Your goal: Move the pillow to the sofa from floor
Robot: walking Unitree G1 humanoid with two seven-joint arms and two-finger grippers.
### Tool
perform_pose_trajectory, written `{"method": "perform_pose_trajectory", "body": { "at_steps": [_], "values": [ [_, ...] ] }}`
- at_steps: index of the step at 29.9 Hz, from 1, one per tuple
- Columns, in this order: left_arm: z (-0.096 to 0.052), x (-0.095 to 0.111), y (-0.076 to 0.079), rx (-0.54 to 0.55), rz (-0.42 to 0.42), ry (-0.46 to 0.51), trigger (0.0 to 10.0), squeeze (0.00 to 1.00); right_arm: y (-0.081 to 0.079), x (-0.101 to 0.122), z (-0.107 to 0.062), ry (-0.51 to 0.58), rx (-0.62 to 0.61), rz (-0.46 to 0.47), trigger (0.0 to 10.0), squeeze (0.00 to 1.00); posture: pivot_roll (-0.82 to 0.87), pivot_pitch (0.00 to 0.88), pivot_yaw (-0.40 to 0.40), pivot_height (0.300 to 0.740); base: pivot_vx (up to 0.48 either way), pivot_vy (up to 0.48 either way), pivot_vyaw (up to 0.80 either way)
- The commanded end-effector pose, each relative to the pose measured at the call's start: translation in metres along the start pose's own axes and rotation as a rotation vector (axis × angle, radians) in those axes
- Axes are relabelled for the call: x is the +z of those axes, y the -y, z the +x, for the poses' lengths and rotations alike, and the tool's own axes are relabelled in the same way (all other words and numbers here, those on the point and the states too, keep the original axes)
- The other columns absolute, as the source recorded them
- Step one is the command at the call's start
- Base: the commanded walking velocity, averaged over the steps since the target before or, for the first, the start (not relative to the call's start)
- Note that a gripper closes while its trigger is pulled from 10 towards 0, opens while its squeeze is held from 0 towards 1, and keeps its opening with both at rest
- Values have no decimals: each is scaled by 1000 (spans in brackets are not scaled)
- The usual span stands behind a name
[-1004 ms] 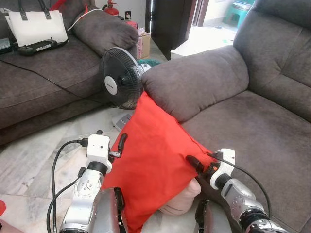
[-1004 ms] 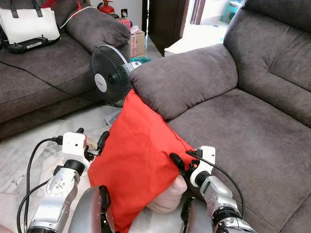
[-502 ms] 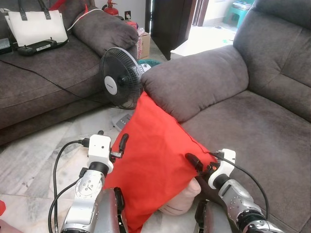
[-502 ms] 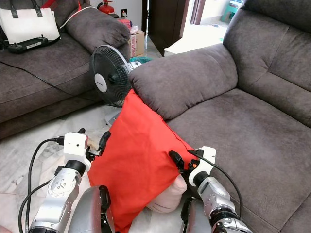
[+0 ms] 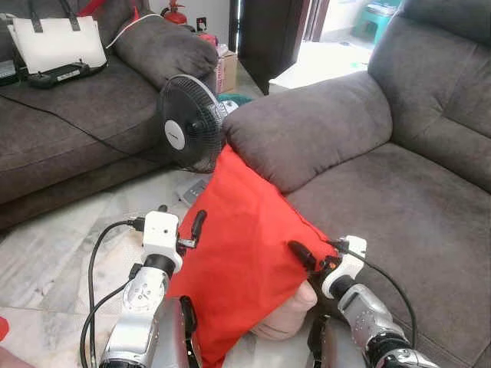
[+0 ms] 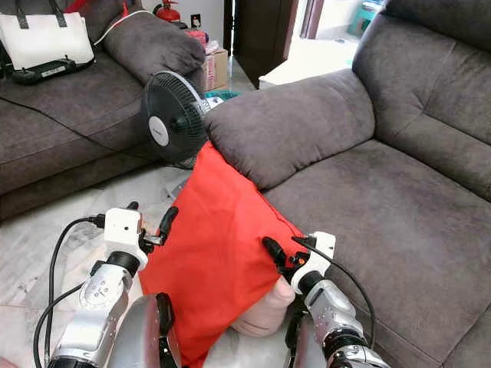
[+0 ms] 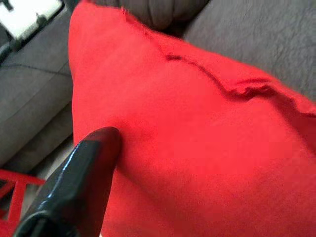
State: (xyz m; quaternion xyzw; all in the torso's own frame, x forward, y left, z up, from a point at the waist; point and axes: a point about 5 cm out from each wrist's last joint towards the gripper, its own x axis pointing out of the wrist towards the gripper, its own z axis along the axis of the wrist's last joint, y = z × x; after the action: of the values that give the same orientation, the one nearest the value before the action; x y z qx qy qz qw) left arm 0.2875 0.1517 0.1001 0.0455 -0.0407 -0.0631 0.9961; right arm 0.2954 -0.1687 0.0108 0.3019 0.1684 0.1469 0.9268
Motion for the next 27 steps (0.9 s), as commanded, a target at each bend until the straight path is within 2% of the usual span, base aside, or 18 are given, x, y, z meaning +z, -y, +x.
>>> {"method": "perform_pose_trajectory", "body": {
  "at_steps": [1,27],
  "values": [
    [4,2,2,-3,-4,11,10000,0,0,7,2,42,-3,18,0,0,157,0,-74,492,0,0,0],
    [11,6,-1,-8,5,22,10000,0,-1,4,1,34,18,-4,0,0,152,0,-64,492,0,0,0]
  ]
}}
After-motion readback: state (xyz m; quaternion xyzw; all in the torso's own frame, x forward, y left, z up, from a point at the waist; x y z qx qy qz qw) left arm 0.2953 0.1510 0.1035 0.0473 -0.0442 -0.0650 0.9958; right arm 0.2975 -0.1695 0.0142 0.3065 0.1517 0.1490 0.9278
